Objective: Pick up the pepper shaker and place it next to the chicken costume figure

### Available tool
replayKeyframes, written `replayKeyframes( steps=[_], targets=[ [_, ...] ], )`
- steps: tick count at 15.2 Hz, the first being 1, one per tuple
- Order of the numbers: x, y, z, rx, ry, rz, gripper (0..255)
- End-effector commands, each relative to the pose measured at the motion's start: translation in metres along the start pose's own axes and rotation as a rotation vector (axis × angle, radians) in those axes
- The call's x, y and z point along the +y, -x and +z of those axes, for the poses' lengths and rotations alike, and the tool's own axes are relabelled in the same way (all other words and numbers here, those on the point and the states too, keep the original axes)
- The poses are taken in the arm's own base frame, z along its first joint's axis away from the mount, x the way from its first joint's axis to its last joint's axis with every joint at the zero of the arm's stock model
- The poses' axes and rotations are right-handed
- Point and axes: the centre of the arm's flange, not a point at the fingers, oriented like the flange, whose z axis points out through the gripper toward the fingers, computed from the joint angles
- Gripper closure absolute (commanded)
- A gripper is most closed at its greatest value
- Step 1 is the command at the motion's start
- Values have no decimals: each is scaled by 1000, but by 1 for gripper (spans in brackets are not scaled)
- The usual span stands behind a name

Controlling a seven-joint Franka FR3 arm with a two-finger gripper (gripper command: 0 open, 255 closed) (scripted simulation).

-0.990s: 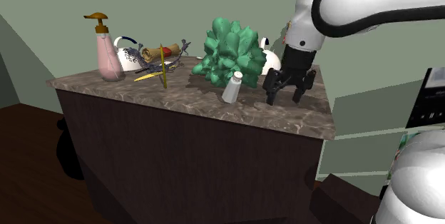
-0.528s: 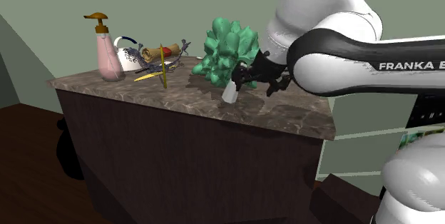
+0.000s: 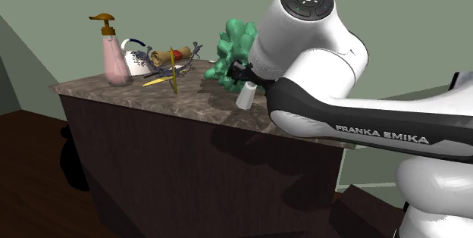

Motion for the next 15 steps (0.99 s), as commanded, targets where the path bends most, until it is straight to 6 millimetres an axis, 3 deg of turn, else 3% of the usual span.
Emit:
replayKeyframes(
  steps=[1,3,11,12,15],
  targets=[
    [0,0,11,3,0,2,0],
    [0,0,24,3,0,2,0],
    [0,0,24,3,0,2,0],
    [0,0,24,3,-1,2,255],
    [-1,-1,24,3,-1,2,255]
  ],
)
